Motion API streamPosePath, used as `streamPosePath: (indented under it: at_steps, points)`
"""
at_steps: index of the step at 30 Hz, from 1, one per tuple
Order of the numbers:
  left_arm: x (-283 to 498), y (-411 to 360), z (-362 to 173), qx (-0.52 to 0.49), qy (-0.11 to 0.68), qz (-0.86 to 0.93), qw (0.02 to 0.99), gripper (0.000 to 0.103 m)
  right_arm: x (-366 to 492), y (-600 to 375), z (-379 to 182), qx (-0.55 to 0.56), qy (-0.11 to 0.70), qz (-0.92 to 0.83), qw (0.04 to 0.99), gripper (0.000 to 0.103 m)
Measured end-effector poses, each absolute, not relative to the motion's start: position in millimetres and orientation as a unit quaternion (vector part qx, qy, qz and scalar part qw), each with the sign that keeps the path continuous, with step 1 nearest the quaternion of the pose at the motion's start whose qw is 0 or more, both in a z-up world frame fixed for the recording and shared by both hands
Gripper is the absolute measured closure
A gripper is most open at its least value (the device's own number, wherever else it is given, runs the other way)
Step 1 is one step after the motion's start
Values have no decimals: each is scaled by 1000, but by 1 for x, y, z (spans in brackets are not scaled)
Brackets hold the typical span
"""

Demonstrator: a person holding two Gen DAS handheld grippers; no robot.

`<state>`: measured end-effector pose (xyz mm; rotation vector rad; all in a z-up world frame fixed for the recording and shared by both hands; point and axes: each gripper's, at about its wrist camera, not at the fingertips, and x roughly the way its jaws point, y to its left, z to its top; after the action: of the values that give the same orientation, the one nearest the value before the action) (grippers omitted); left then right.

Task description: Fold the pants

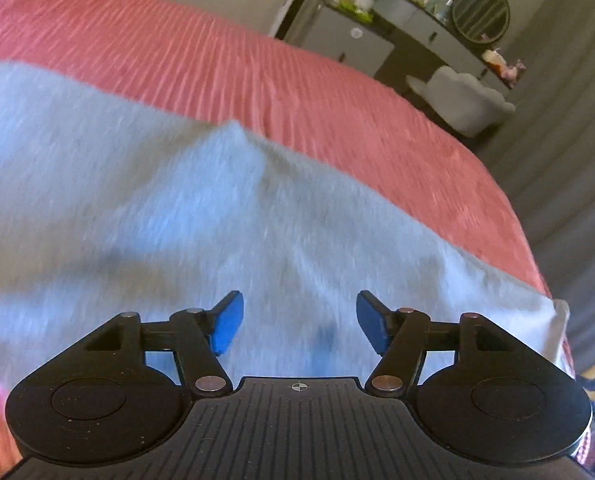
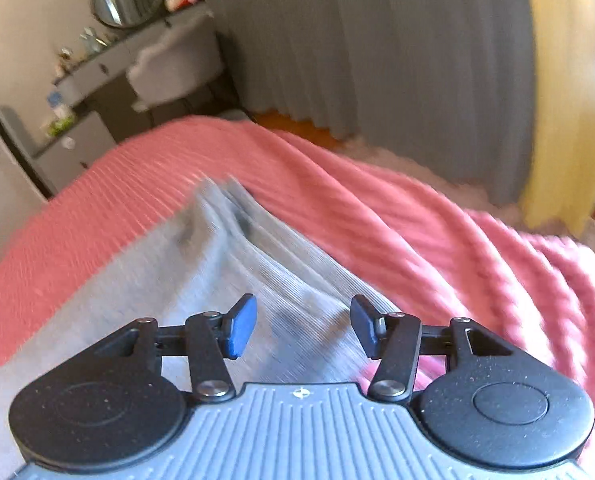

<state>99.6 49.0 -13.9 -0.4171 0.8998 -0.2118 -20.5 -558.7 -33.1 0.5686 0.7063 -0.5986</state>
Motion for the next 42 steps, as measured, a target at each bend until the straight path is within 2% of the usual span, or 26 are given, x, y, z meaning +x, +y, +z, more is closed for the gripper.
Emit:
streamPosePath:
  at_steps: [3, 8, 9, 10, 11, 18, 23, 24, 25, 27, 30, 32, 33, 34, 36, 38, 40, 42]
  points:
    - [90, 56, -16, -206, 429, -87, 875, 30, -32, -562, -49, 325, 333, -274, 842, 65]
    - [72, 72, -24, -241, 423, -67, 871, 24, -38, -559, -54, 367, 321, -282, 826, 71]
    - [71, 75, -28, -252, 426, -61, 867, 24, -36, -558, -54, 363, 320, -277, 830, 80]
    - [72, 78, -30, -267, 432, -57, 860, 24, -34, -557, -55, 361, 321, -272, 832, 96]
    - [74, 81, -34, -282, 436, -50, 853, 24, -32, -556, -58, 365, 323, -266, 832, 99]
    - [69, 82, -32, -288, 421, -44, 859, 23, -45, -537, -34, 294, 275, -296, 866, 100]
    - [68, 82, -34, -288, 430, -37, 855, 23, -34, -528, -60, 238, 352, -319, 847, 99]
    - [67, 82, -33, -286, 429, -38, 856, 23, -35, -526, -56, 236, 343, -323, 850, 97]
    - [67, 82, -33, -286, 428, -39, 856, 22, -38, -523, -48, 238, 325, -329, 854, 87]
    - [66, 82, -33, -288, 428, -38, 856, 22, -40, -516, -35, 231, 300, -339, 861, 75]
    - [69, 79, -34, -284, 431, -36, 856, 21, -43, -502, -18, 228, 272, -307, 883, 70]
    - [69, 76, -34, -277, 432, -37, 857, 21, -41, -488, -13, 247, 263, -246, 899, 62]
    - [69, 75, -33, -274, 432, -37, 858, 21, -38, -482, -14, 251, 265, -223, 904, 54]
    - [68, 74, -33, -272, 433, -37, 859, 21, -33, -475, -17, 249, 270, -205, 907, 45]
    - [68, 74, -33, -272, 433, -36, 859, 21, -19, -461, -28, 237, 296, -189, 906, 39]
    - [67, 75, -33, -273, 435, -34, 857, 21, -2, -454, -46, 242, 347, -180, 888, 27]
    - [65, 75, -32, -274, 435, -32, 857, 21, 9, -451, -63, 258, 380, -176, 871, 5]
    - [64, 76, -32, -276, 434, -33, 857, 21, 10, -438, -65, 228, 376, -170, 882, 5]
